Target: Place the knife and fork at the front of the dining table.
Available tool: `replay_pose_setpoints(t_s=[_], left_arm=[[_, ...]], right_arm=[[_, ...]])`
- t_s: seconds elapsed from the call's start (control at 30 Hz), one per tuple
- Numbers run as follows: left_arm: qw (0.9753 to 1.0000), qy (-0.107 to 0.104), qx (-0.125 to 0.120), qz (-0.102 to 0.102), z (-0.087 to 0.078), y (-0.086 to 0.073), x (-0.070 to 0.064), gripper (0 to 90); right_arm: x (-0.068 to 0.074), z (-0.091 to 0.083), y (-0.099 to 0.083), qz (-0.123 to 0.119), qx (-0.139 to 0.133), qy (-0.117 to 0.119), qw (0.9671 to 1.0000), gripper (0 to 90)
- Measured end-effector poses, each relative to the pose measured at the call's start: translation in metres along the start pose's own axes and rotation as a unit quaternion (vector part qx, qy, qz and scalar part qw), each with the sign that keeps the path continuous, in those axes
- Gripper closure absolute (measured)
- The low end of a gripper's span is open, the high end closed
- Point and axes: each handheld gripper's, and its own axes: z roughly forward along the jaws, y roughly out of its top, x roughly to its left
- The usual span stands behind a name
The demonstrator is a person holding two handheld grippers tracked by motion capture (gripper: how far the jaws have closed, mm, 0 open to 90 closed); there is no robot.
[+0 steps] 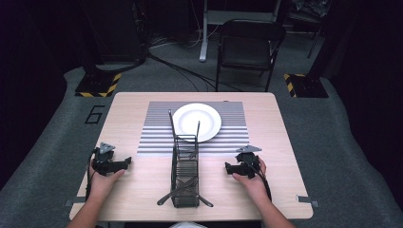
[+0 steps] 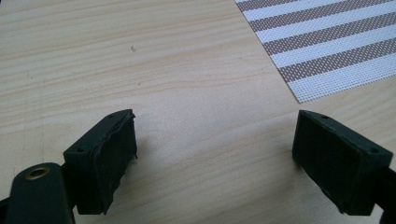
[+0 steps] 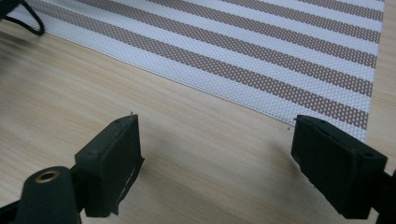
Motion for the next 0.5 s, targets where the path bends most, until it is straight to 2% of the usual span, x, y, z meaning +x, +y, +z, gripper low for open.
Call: replay_pose_setpoints(t_s=[0.1, 0.23, 0.37, 0.43, 0.5], left_arm=[[1.0000, -0.001, 0.000, 0.000, 0.000, 0.000, 0.000, 13.5], [1.0000, -0.001, 0.000, 0.001, 0.000, 0.000, 0.000, 13.5], [1.0000, -0.001, 0.000, 0.001, 0.000, 0.000, 0.000, 13.5], [1.0000, -0.001, 0.000, 0.001, 0.000, 0.000, 0.000, 13.5], [1.0000, -0.001, 0.000, 0.001, 0.000, 0.000, 0.000, 13.5]], right_arm=[[0.003, -0.004, 0.004, -0.010, -0.001, 0.003, 0.9999, 16.0], [0.011, -0.012, 0.014, -0.020, 0.000, 0.025, 0.9995, 16.7], [0.015, -0.016, 0.022, -0.030, -0.003, 0.036, 0.9989, 17.4], [0.023, -0.024, 0.033, -0.039, -0.008, 0.048, 0.9981, 17.6], [0.024, -0.026, 0.037, -0.048, -0.013, 0.048, 0.9976, 17.9]])
